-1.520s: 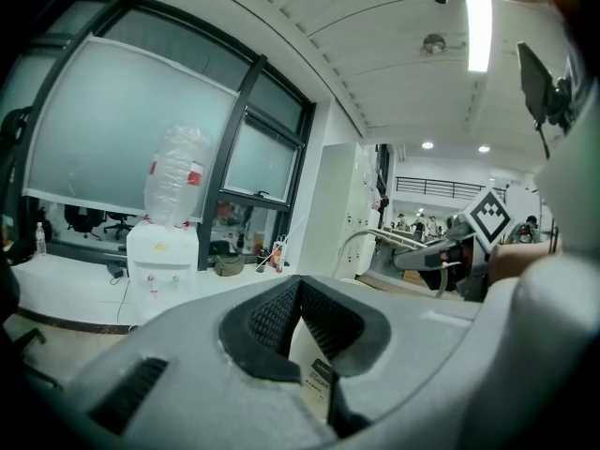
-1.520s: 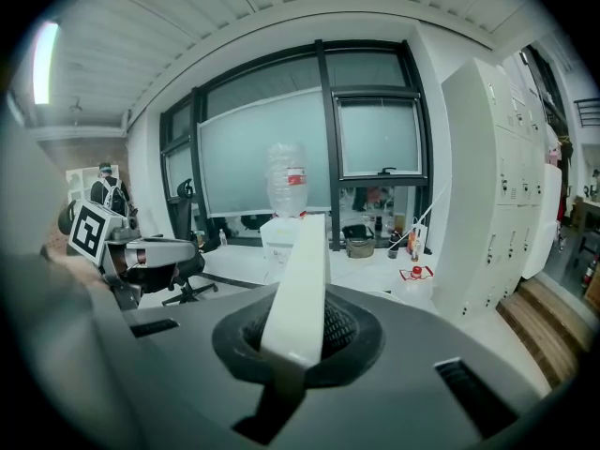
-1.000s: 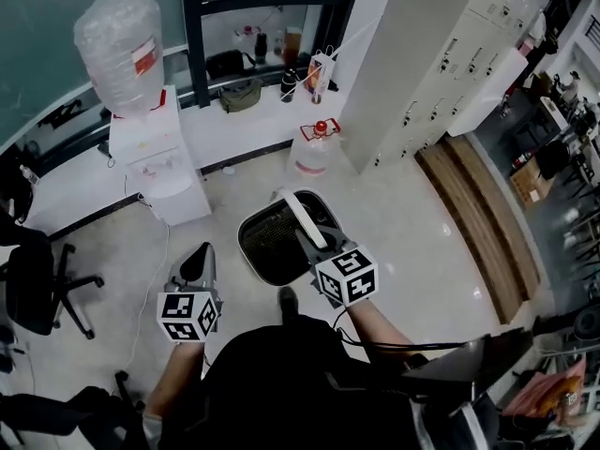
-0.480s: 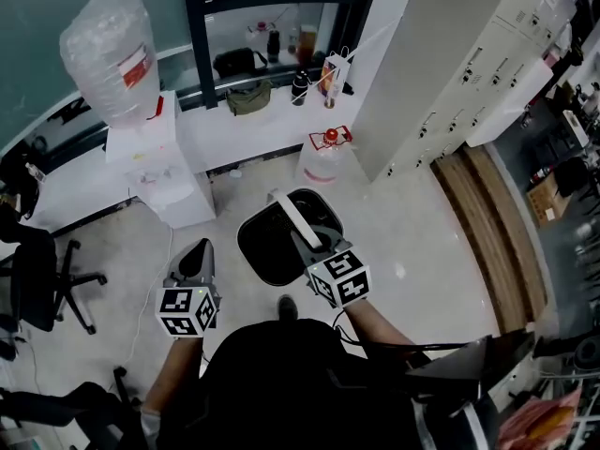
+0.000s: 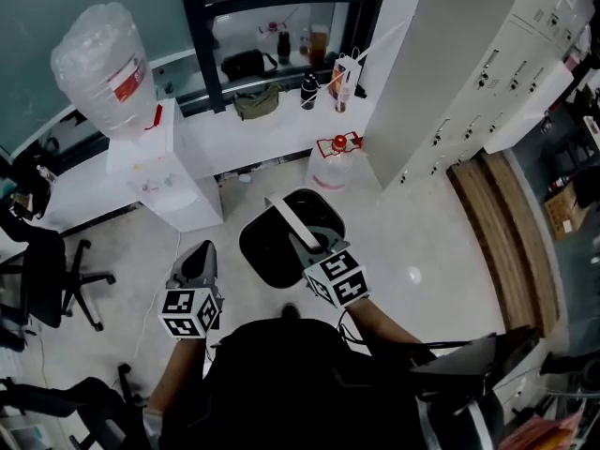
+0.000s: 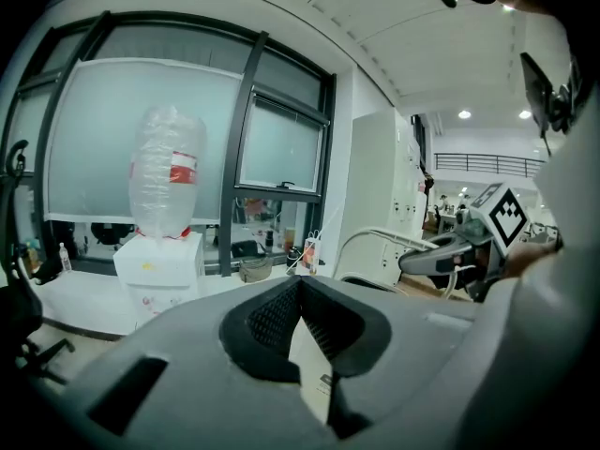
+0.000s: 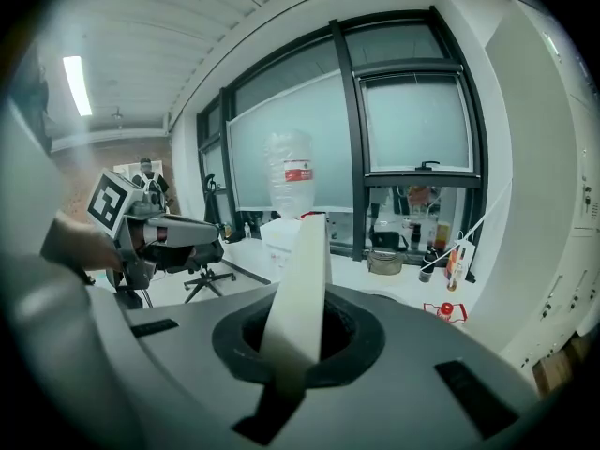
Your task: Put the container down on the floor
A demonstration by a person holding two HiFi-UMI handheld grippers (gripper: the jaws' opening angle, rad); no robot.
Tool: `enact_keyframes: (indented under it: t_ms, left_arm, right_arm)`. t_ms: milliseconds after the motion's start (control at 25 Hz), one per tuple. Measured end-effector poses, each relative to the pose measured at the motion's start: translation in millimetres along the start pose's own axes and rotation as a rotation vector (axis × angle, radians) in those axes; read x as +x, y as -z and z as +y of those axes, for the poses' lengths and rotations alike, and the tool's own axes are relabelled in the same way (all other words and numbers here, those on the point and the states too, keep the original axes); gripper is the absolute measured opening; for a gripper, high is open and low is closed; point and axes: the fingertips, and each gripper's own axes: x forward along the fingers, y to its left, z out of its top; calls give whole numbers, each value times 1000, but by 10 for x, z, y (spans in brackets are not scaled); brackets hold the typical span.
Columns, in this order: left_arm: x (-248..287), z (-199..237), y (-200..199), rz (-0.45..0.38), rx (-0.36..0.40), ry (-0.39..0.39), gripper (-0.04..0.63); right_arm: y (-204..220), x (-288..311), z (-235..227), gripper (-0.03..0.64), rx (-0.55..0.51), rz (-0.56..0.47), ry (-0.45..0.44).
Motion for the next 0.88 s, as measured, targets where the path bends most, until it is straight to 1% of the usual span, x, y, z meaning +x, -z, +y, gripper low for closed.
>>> enact_keyframes:
  t_ms: [120, 280, 400, 640, 880]
  left_arm:
    - [109, -54, -17, 4, -2, -10, 8]
    - [198, -149, -32, 16, 7, -1, 8]
    - [276, -127, -49, 16, 8, 1, 8]
    - [541, 40, -58, 14, -13, 29, 8]
    - [907, 323, -254, -7, -12, 72, 8]
  right_arm:
    - [-12, 42, -133, 8, -7, -5, -16]
    - [-35, 84, -282, 8, -8, -11, -20]
    - [-72, 155, -351, 8, -13, -16, -20]
    - [-149, 362, -479, 8, -5, -3, -2]
    - [-310, 659, -591, 8, 14, 9, 29]
